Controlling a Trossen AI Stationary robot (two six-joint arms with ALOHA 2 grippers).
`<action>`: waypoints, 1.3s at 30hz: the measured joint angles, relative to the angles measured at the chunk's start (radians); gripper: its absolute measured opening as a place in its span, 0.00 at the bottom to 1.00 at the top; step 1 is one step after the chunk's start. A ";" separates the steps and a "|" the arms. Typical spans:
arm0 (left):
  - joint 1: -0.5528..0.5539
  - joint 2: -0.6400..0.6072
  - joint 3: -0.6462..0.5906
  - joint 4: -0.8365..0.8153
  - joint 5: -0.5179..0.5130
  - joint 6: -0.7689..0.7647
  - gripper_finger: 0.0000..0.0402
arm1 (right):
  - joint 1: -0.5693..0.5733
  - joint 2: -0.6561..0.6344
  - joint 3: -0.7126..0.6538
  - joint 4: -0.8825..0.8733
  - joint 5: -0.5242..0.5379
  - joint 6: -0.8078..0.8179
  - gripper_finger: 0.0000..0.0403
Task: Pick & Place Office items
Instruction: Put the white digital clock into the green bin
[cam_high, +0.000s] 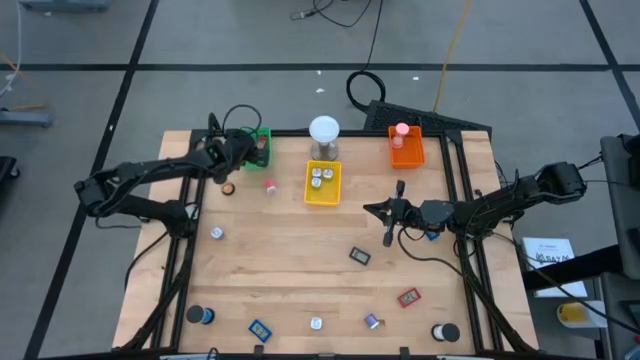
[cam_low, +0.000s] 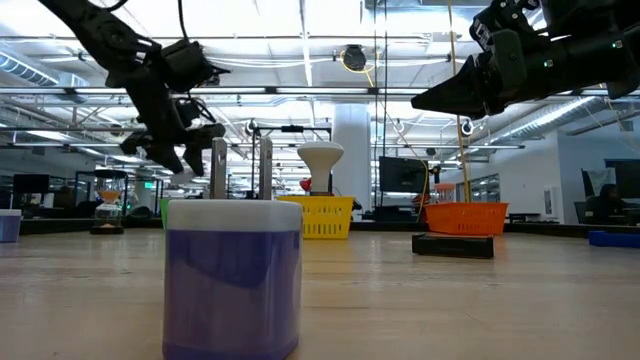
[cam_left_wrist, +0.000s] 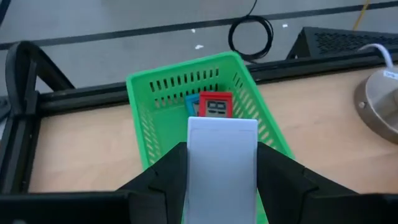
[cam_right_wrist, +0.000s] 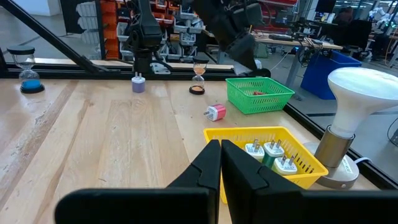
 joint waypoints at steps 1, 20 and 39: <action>0.000 0.000 -0.008 0.009 0.000 -0.002 0.39 | 0.000 0.000 0.000 0.000 0.000 0.000 0.01; 0.068 0.149 0.020 0.071 0.085 -0.047 0.39 | 0.000 0.000 0.000 0.000 0.000 0.000 0.01; 0.112 0.298 0.162 -0.152 0.105 -0.121 0.39 | 0.000 0.000 0.000 0.000 0.000 0.000 0.01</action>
